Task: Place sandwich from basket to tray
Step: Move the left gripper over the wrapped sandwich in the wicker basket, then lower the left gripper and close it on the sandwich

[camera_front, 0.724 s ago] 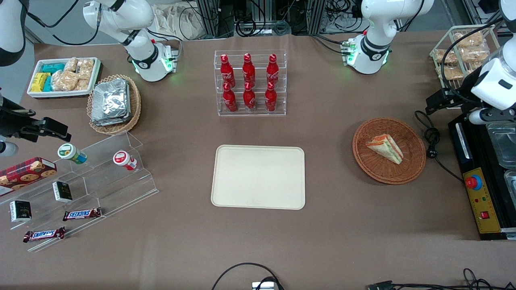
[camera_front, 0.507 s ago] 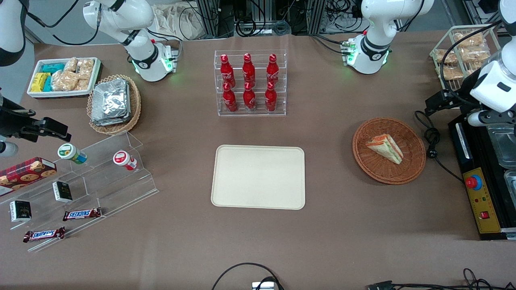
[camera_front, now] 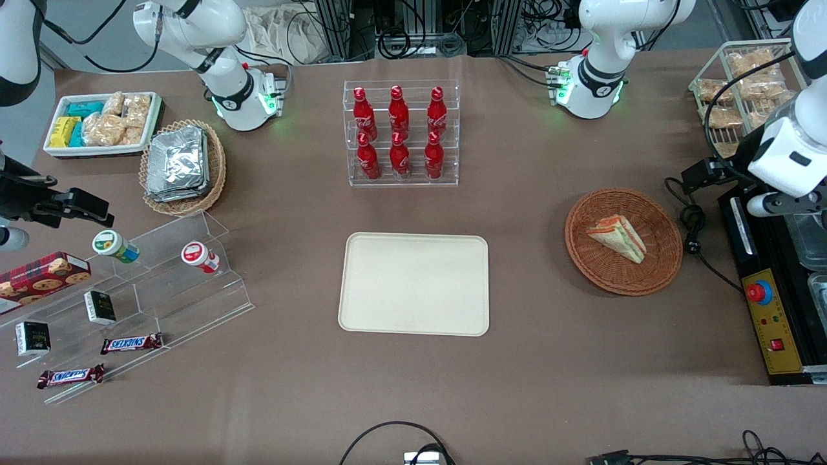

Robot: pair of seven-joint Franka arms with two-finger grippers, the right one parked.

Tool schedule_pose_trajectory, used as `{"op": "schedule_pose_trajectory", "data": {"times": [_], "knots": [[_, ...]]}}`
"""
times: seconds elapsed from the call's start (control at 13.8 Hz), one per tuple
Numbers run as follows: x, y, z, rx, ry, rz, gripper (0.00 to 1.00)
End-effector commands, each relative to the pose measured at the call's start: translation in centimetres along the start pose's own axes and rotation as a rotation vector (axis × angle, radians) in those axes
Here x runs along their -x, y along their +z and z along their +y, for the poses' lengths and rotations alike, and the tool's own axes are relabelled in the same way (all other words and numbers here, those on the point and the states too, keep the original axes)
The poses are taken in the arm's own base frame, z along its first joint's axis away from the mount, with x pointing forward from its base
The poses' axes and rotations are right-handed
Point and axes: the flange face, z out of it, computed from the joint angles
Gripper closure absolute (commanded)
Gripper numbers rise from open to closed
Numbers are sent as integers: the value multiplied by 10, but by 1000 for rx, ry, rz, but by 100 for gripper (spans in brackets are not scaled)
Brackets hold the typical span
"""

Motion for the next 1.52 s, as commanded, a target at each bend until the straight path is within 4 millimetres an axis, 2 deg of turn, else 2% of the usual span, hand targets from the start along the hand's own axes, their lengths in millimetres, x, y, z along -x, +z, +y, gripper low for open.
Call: {"op": "schedule_pose_trajectory", "data": {"times": [0.0, 0.36, 0.58, 0.94, 1.23, 1.45], "knots": [[6, 32, 5, -16, -82, 23, 0], [21, 98, 6, 4, -283, 82, 0], [28, 147, 6, 24, -399, 114, 0], [23, 204, 6, 55, -517, 137, 0], [36, 259, 7, 87, -553, 179, 0], [33, 285, 10, 98, -585, 178, 0]]}}
